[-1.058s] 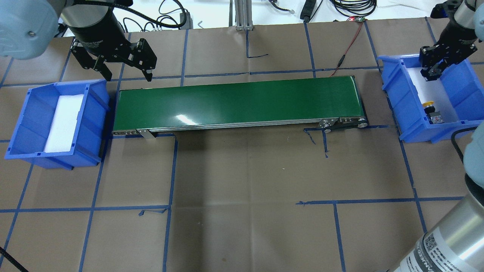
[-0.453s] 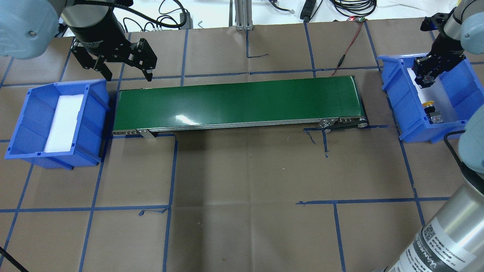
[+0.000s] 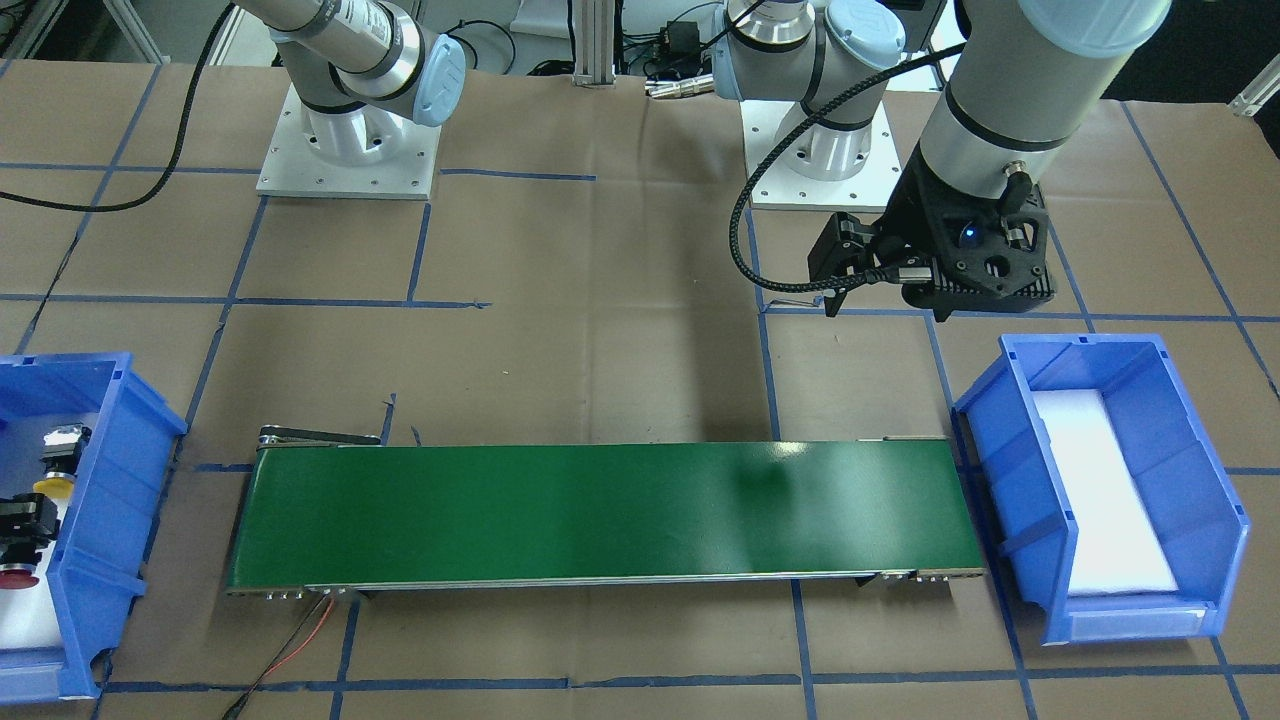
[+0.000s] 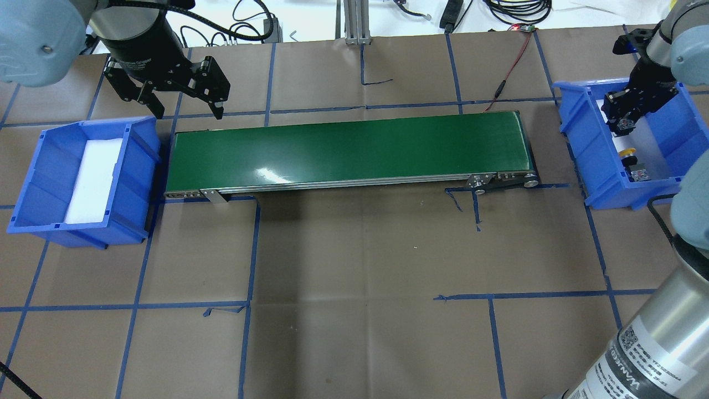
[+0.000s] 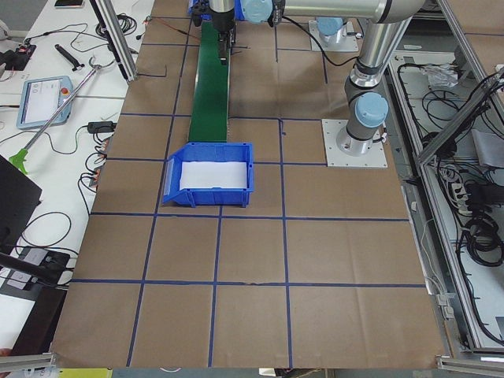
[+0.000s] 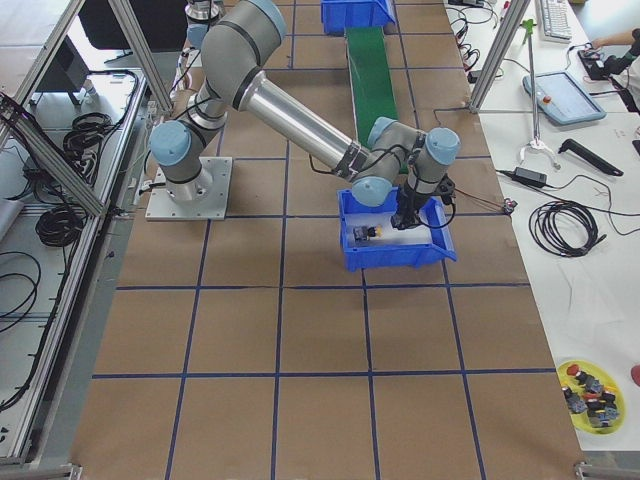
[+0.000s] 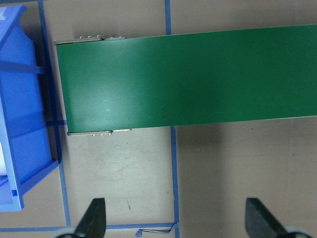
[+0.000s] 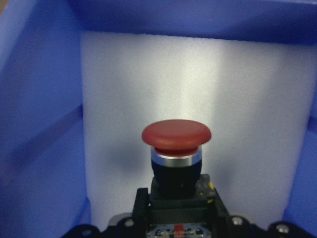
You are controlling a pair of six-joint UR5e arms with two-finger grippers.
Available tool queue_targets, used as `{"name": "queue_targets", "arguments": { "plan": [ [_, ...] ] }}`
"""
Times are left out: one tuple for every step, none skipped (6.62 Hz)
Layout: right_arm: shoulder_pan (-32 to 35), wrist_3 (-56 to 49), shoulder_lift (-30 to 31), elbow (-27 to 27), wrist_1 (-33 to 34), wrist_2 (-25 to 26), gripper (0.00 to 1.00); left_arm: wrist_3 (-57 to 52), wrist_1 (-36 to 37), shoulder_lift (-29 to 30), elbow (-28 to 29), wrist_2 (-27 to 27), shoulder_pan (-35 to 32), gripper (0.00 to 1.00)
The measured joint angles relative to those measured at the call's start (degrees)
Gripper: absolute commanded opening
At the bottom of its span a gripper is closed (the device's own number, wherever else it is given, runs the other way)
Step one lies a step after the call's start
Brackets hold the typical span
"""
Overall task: Transport two buttons from left to right
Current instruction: 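Lower the red button onto the foam beside the yellow button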
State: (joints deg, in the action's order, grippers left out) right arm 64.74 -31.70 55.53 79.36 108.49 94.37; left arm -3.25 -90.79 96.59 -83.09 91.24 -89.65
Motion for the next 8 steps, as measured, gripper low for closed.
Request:
{"name": "queue_targets", "arguments": {
  "plan": [
    [-0.12, 0.18, -0.11, 0.35, 0.03, 0.01, 0.08, 0.00, 0.00, 0.00, 0.05, 0.01, 0.00, 1.00],
    [-0.37, 0.32, -0.39, 0.35, 0.07, -0.11, 0.08, 0.00, 0.00, 0.00, 0.09, 0.05, 0.00, 1.00],
    [-0.60, 0.36, -0.78, 0.19, 0.11, -0.38, 0.11, 0.00, 0.00, 0.00, 0.10, 0.07, 0.00, 1.00],
    [-0.70, 0.37, -1.13, -0.04, 0.13, -0.59, 0.23, 0.00, 0.00, 0.00, 0.12, 0.07, 0.00, 1.00],
    [-0.72, 0.35, -1.44, -0.28, 0.16, -0.73, 0.56, 0.00, 0.00, 0.00, 0.12, 0.06, 0.00, 1.00],
    [-0.75, 0.27, -1.63, -0.38, 0.20, -0.83, 0.82, 0.00, 0.00, 0.00, 0.12, 0.04, 0.00, 1.00],
    [-0.75, 0.22, -1.75, -0.44, 0.20, -0.93, 0.95, 0.00, 0.00, 0.00, 0.16, 0.04, 0.00, 1.00],
    [-0.75, 0.24, -1.85, -0.51, 0.19, -1.31, 0.95, 0.00, 0.00, 0.00, 0.18, 0.01, 0.00, 1.00]
  ]
}}
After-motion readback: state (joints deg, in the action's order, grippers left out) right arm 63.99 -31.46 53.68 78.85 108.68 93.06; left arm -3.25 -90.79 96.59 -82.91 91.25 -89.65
